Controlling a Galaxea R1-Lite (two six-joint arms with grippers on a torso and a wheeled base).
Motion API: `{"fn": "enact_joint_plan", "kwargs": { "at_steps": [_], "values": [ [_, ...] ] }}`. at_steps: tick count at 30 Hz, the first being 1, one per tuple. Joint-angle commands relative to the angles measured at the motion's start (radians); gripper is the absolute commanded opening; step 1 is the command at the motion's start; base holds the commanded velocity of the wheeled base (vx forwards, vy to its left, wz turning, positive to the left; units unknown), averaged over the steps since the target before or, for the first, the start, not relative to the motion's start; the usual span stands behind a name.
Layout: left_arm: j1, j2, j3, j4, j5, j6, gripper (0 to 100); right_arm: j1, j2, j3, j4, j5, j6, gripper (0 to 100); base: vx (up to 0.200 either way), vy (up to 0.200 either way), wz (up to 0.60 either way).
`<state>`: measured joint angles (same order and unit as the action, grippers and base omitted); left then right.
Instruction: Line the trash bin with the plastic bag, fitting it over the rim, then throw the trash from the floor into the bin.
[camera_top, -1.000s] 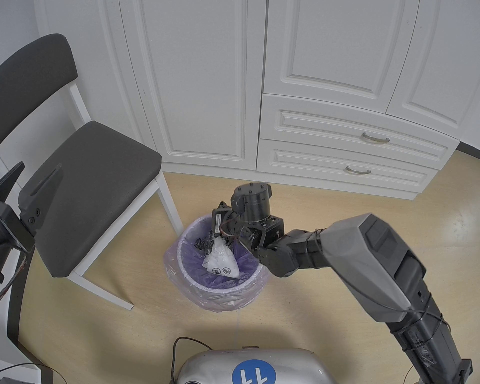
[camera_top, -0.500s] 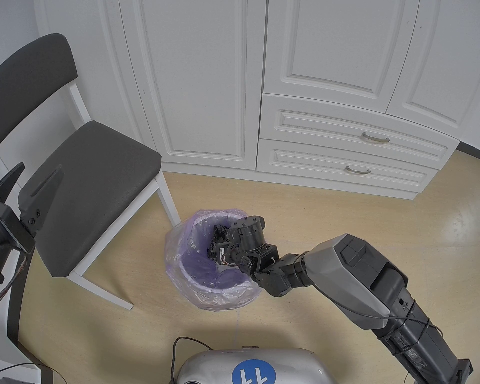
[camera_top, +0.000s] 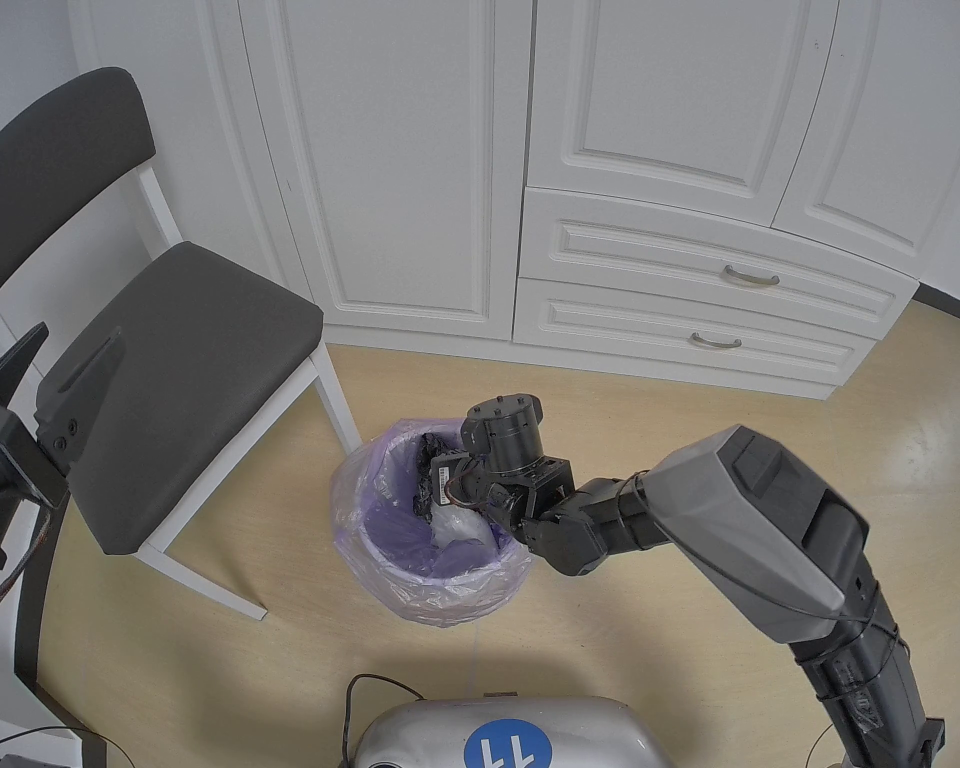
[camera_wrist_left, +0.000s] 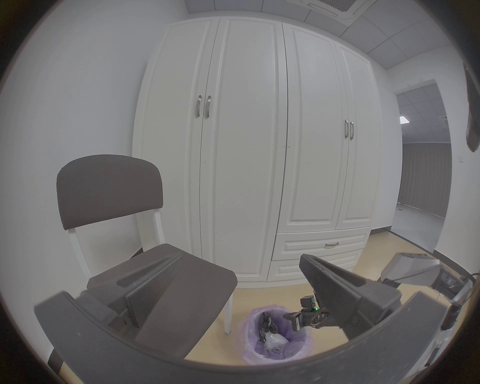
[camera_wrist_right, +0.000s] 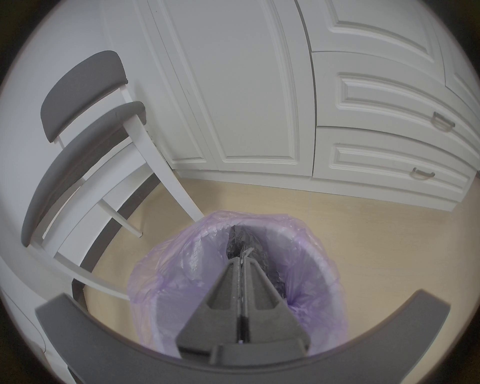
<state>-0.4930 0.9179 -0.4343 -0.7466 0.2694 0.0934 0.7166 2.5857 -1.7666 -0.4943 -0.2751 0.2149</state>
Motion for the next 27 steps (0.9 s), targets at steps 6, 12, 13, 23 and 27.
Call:
{"fn": "enact_joint_plan", "kwargs": {
  "at_steps": [6, 12, 13, 23, 27],
  "values": [
    [-0.035, -0.010, 0.006, 0.021, 0.002, -0.003, 100, 0.015, -0.585, 0.618, -0.040, -0.070, -0.071, 0, 0.000, 0.000, 0.00],
    [-0.021, -0.030, -0.015, 0.099, 0.001, -0.011, 100, -0.006, -1.056, 0.958, -0.047, -0.161, -0.229, 0, 0.000, 0.000, 0.00],
    [-0.013, -0.030, -0.026, 0.110, 0.002, -0.012, 100, -0.008, -1.135, 1.003, -0.047, -0.188, -0.249, 0, 0.000, 0.000, 0.00],
    [0.143, -0.125, -0.066, 0.115, 0.004, -0.004, 100, -0.393, -1.725, 1.256, -0.033, -0.182, -0.310, 0, 0.000, 0.000, 0.00],
    [0.203, -0.171, -0.060, 0.113, 0.002, 0.000, 100, -0.497, -1.889, 1.268, -0.030, -0.156, -0.275, 0, 0.000, 0.000, 0.00]
  ]
}}
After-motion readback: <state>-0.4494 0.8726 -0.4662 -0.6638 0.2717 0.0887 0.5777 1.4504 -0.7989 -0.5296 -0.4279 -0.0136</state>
